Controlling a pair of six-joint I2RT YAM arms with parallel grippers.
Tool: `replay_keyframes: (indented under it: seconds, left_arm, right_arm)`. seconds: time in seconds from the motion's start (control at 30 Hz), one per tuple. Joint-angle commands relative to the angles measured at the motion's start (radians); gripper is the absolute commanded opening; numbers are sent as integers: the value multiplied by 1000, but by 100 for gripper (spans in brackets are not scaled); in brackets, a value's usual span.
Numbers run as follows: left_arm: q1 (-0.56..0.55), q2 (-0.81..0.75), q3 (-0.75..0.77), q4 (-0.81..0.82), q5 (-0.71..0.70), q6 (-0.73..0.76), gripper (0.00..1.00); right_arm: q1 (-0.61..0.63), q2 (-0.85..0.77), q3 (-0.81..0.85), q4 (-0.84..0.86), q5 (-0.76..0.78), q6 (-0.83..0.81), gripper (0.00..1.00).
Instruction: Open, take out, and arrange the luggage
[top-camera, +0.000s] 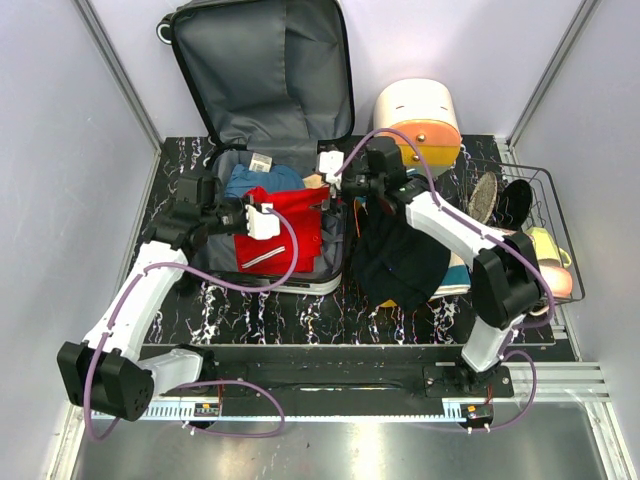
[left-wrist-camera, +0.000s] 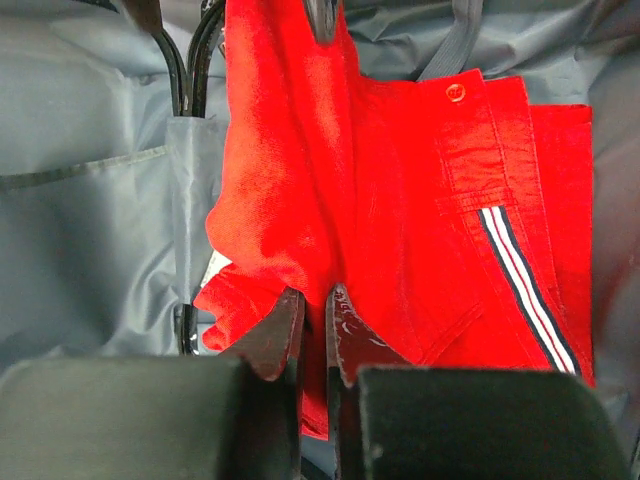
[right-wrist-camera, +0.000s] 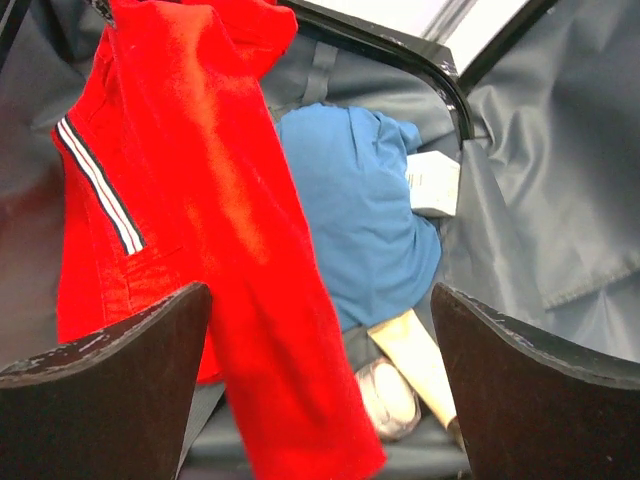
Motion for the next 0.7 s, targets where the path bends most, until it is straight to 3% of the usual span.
replay_keyframes:
  seconds: [0.0,0.1,0.2,0.23,0.3,0.33,0.37,0.43,0.47,0.57,0.6,0.67]
  left_arm:
    - [-17,-51,-25,11,21,84,0]
    - [-23,-59,-29,11,15,67,0]
    - [-23,-71,-26,19,8,35,0]
    - [-23,-76,-29,28,-2,26,0]
    - [-23,-101,-34,42,-8,-26,0]
    - [-24,-110,-35,62,-15,-57,1]
    - [-23,-128,-32,66,-22,-88,9]
    - [-21,-147,-6,70,-54,-206,37]
    - [-18,-160,6,66,-69,-253,65]
    - [29,-194,58,92,-132,-509,93]
    - [50,-205,70,96,-126,-625,97]
    - [110,-238,104,96,-127,-718,99]
  right_arm:
    - [52,68,81,66,-29,-121,100]
    - [76,116,108,33,-14,-157,99]
    - [95,125,127,10,17,-141,83]
    - [98,123,133,1,31,-114,59]
    - [102,111,165,-14,72,-74,36]
    - [102,100,177,-26,78,-40,0]
    - [102,74,188,-26,101,-23,0]
    - [104,38,188,-11,130,26,0]
    - [105,-2,191,-10,158,34,0]
    - [107,-90,202,-23,216,52,0]
    - [107,-111,211,-60,231,60,0]
    - [107,-180,237,-89,267,72,0]
